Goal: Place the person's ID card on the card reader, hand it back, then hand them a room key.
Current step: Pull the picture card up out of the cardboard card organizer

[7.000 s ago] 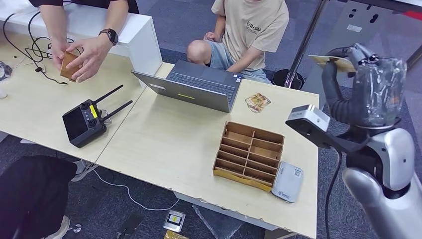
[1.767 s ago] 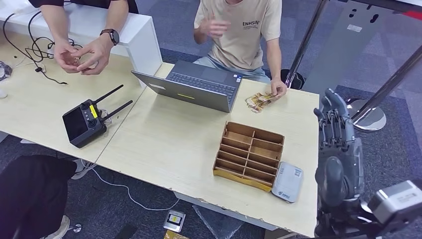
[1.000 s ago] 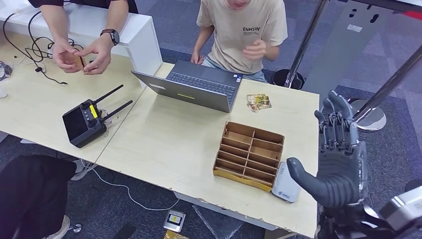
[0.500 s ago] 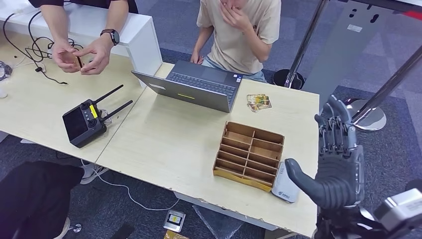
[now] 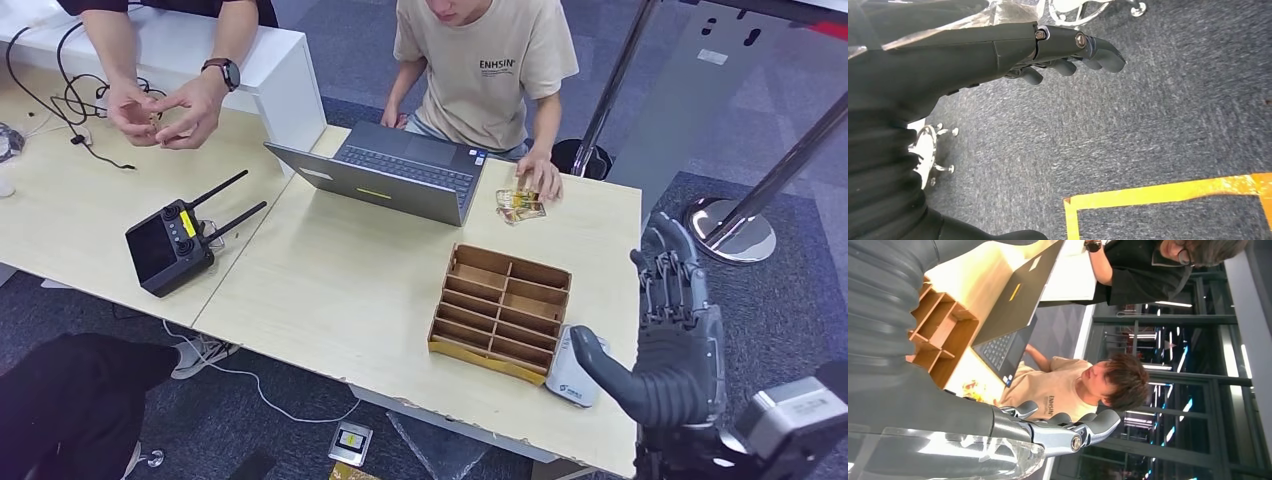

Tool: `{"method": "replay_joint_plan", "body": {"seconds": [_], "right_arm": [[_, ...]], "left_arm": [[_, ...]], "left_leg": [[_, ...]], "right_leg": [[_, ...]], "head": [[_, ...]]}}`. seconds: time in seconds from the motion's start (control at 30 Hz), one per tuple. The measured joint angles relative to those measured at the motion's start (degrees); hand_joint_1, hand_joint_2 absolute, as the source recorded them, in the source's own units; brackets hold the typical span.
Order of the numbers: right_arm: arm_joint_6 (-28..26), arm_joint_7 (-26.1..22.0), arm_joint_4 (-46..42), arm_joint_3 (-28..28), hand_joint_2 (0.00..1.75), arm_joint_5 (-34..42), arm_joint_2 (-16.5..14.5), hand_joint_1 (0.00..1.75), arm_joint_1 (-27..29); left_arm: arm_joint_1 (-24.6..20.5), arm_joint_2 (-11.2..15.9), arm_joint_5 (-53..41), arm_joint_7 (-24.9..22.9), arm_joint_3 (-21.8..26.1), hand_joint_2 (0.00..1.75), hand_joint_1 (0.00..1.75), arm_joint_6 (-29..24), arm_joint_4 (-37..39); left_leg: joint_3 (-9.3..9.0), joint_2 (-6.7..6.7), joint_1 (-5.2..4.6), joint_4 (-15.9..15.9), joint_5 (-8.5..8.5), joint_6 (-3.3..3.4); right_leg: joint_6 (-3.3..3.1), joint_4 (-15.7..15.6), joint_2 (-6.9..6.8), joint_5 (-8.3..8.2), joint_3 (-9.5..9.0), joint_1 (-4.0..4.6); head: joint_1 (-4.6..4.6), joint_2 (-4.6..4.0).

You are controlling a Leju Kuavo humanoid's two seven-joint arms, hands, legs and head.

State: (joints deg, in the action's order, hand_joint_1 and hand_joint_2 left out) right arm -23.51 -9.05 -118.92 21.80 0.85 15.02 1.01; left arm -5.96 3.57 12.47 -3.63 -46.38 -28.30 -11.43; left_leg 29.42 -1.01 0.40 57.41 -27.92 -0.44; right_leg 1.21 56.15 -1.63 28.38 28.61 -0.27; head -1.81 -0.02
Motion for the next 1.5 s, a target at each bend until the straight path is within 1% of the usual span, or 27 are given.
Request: {"method": "replay_joint_plan", "body": {"seconds": [0.37,0.57,0.77,1.07,1.3,1.5], "right_arm": [[-0.2,1.3,0.0,0.0,1.75,-0.9,1.1,0.00,0.4],[0.2,1.0,0.1,-0.5,1.75,1.0,1.4,0.00,0.3],[1.2,0.9,0.4,-0.8,1.75,1.1,1.6,0.00,-0.2],[1.3,0.9,0.4,-1.0,1.75,0.2,1.8,0.00,-0.3],[2.3,1.5,0.6,-1.2,1.75,0.0,1.9,0.00,-0.3],[2.7,1.6,0.7,-1.2,1.75,0.0,1.9,0.00,-0.8]], "left_arm": [[0.0,-0.9,-0.3,0.2,-1.0,1.75,0.00,0.0,0.0],[0.0,-1.2,0.9,1.2,-1.0,1.75,0.00,-0.6,0.0],[0.0,-1.4,1.5,1.1,-1.0,1.75,0.00,-0.7,0.0],[-0.1,-1.5,1.5,-1.0,-1.0,1.75,0.00,0.9,0.0],[-0.1,-1.5,2.2,1.1,-1.0,1.75,0.00,-1.8,0.0],[-0.1,-1.6,2.5,1.7,-1.0,1.75,0.00,-1.9,0.0]], "left_leg": [[0.00,0.01,0.00,0.0,0.00,0.00],[0.00,0.01,0.00,0.0,0.00,0.00],[0.00,0.00,0.00,0.0,0.00,0.00],[0.01,0.00,0.00,0.0,0.00,0.00],[0.00,0.00,0.00,0.0,0.00,0.00],[0.00,0.00,0.00,0.0,0.00,0.00]], "right_leg": [[0.00,0.0,0.01,0.00,0.00,0.00],[0.00,0.0,0.01,0.00,-0.01,0.00],[0.00,0.0,0.01,0.00,-0.01,0.00],[0.00,0.0,0.01,0.00,0.00,0.00],[0.00,0.0,0.01,0.00,-0.01,0.00],[0.00,0.0,0.01,0.00,-0.01,0.00]], "head": [[0.01,0.00],[0.01,0.00],[0.01,0.00],[0.00,0.00],[0.01,0.00],[0.01,0.00]]}}
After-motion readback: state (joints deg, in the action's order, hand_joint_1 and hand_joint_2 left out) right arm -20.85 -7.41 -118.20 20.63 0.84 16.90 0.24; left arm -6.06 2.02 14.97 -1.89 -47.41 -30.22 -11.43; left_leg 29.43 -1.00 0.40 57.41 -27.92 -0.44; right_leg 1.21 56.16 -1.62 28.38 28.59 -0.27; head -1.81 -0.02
